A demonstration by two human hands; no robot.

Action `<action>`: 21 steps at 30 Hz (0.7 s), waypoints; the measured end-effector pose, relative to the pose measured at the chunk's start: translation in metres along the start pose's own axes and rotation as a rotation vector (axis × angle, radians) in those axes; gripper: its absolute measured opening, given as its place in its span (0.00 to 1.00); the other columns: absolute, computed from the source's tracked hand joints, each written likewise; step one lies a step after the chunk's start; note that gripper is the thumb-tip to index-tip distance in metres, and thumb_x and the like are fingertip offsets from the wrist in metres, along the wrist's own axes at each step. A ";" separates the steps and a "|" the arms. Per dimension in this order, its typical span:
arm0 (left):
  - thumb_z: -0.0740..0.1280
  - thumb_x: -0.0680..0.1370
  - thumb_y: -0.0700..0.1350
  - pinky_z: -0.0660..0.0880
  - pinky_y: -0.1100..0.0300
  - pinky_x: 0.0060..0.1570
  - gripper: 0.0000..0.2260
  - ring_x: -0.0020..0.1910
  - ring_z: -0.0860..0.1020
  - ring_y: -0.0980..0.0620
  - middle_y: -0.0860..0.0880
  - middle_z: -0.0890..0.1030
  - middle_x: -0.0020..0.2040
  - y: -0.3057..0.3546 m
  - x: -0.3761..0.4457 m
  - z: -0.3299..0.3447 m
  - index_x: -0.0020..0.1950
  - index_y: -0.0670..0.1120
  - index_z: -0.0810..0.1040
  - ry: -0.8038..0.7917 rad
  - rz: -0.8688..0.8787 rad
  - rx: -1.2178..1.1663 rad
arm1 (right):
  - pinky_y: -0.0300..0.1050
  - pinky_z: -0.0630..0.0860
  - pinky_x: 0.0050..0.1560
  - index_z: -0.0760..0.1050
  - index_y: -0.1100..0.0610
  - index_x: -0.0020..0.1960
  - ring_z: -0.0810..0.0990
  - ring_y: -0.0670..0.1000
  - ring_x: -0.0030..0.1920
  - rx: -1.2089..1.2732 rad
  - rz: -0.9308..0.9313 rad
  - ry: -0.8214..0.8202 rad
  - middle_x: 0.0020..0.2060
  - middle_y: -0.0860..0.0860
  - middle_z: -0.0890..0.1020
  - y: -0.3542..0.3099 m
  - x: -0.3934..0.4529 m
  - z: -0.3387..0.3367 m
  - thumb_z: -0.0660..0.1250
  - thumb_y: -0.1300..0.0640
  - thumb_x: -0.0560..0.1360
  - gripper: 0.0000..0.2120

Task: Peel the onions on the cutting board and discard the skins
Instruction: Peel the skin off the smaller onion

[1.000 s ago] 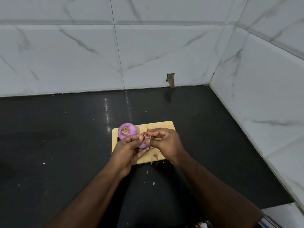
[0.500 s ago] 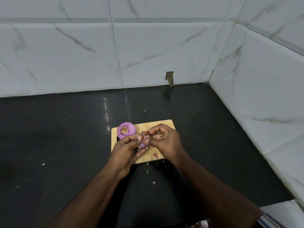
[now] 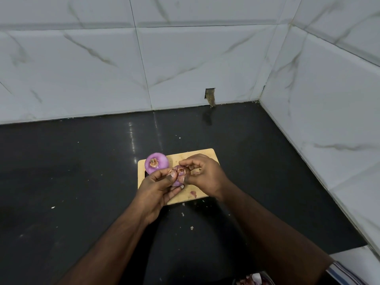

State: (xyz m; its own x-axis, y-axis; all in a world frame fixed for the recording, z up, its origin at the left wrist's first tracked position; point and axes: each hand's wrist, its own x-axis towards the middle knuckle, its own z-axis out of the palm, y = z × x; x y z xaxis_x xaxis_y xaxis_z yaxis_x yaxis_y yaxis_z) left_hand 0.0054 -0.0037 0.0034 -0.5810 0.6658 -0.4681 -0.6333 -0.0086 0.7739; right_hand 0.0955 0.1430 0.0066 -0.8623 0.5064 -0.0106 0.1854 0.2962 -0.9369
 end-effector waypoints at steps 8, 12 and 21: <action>0.69 0.78 0.39 0.83 0.59 0.46 0.12 0.46 0.86 0.49 0.39 0.86 0.50 0.001 0.001 0.000 0.60 0.38 0.81 -0.017 0.006 -0.072 | 0.32 0.74 0.47 0.83 0.56 0.42 0.80 0.41 0.46 0.038 -0.108 0.187 0.42 0.46 0.81 0.005 -0.004 0.004 0.83 0.63 0.61 0.13; 0.68 0.78 0.40 0.83 0.59 0.45 0.13 0.46 0.86 0.49 0.39 0.86 0.50 0.001 0.001 0.000 0.60 0.37 0.80 -0.030 -0.005 -0.105 | 0.34 0.74 0.46 0.80 0.53 0.41 0.78 0.40 0.44 0.020 -0.070 0.165 0.40 0.44 0.81 0.005 -0.003 0.001 0.82 0.60 0.62 0.13; 0.65 0.82 0.38 0.83 0.60 0.42 0.07 0.41 0.86 0.51 0.40 0.86 0.47 0.003 -0.003 0.007 0.55 0.38 0.81 -0.004 0.001 -0.124 | 0.47 0.80 0.56 0.81 0.43 0.48 0.83 0.46 0.52 0.147 -0.062 0.165 0.49 0.47 0.84 0.008 -0.007 0.004 0.84 0.63 0.60 0.24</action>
State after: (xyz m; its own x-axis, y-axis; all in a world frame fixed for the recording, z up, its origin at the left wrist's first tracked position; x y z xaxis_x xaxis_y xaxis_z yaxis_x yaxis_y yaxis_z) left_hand 0.0083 -0.0007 0.0101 -0.5798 0.6687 -0.4655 -0.6913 -0.1014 0.7155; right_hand 0.1004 0.1383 -0.0020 -0.7790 0.6199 0.0946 0.0534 0.2159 -0.9750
